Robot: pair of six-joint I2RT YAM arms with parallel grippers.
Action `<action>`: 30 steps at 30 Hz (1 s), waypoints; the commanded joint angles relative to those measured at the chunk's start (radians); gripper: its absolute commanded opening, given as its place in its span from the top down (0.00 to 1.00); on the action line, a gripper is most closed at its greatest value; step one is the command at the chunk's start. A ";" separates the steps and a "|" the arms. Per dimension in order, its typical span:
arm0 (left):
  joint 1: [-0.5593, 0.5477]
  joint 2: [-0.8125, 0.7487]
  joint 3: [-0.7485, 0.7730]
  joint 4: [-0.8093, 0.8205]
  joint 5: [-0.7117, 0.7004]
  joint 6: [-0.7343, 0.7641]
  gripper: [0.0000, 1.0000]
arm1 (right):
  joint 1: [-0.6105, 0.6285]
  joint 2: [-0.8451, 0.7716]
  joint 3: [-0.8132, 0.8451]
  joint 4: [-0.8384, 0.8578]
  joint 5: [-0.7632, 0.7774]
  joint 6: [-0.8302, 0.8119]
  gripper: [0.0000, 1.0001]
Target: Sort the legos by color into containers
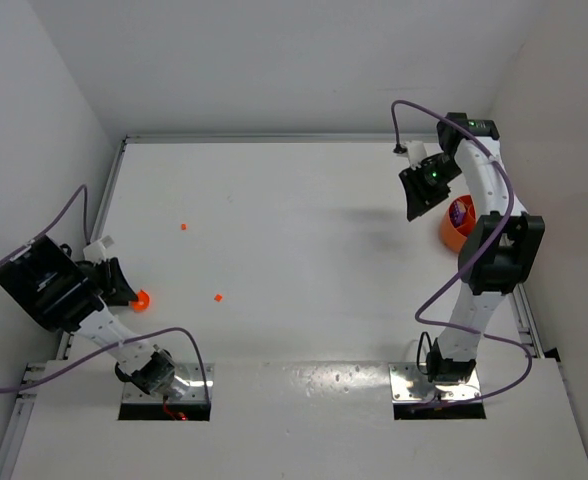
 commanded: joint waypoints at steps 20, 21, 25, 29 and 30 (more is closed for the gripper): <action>-0.135 0.072 0.118 0.009 0.105 0.002 0.94 | 0.008 -0.064 -0.010 -0.019 -0.013 0.001 0.63; -0.161 0.058 0.136 0.009 0.105 -0.034 0.94 | 0.008 -0.064 -0.010 -0.019 -0.013 0.001 0.63; -0.363 0.026 0.326 0.038 0.094 -0.149 0.97 | 0.008 -0.075 0.009 -0.019 -0.074 0.001 0.63; -0.552 0.067 0.562 0.047 0.106 -0.293 1.00 | 0.008 -0.084 0.050 -0.039 -0.183 0.001 0.64; -0.626 0.079 0.608 0.048 0.123 -0.354 1.00 | 0.017 -0.096 0.050 -0.050 -0.238 0.001 0.64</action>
